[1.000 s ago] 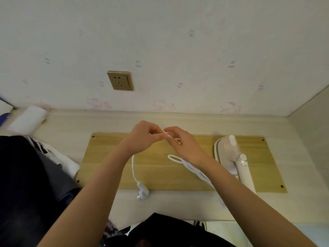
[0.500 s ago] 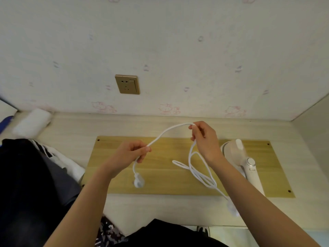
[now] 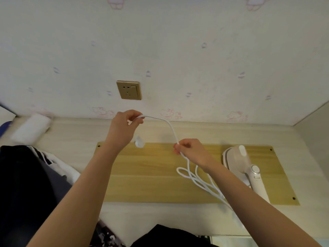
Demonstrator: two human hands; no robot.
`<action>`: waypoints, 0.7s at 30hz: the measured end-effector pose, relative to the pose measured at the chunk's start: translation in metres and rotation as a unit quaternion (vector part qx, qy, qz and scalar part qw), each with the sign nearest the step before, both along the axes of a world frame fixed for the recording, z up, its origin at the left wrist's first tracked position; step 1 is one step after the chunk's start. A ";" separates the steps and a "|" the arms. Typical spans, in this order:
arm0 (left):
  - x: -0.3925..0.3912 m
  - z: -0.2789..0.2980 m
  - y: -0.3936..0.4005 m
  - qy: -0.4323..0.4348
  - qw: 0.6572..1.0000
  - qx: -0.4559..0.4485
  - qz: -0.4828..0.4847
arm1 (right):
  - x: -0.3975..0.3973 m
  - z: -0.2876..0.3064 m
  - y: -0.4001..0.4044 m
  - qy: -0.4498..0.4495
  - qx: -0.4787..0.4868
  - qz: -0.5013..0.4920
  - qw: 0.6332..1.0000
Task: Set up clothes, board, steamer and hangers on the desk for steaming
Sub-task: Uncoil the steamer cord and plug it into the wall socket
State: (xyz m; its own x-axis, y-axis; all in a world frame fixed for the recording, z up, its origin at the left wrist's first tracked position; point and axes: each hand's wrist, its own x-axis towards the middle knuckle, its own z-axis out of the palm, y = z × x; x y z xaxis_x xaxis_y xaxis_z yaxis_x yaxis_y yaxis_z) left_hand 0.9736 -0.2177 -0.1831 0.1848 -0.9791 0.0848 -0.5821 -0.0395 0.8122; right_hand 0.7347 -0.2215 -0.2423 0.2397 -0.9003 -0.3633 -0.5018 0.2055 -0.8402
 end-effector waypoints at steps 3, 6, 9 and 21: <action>0.004 0.003 -0.006 -0.030 0.999 -0.030 0.002 | 0.006 0.006 -0.005 -0.089 0.120 0.006 0.989; 0.001 0.009 -0.003 0.004 0.998 -0.050 -0.029 | 0.017 0.010 -0.020 -0.230 0.245 -0.054 0.940; -0.002 0.010 0.001 0.045 0.996 -0.064 -0.035 | 0.036 0.014 -0.036 -0.298 0.318 -0.082 0.896; 0.022 -0.009 0.011 0.232 0.967 -0.077 -0.069 | 0.096 0.002 -0.074 -0.434 0.420 -0.208 0.769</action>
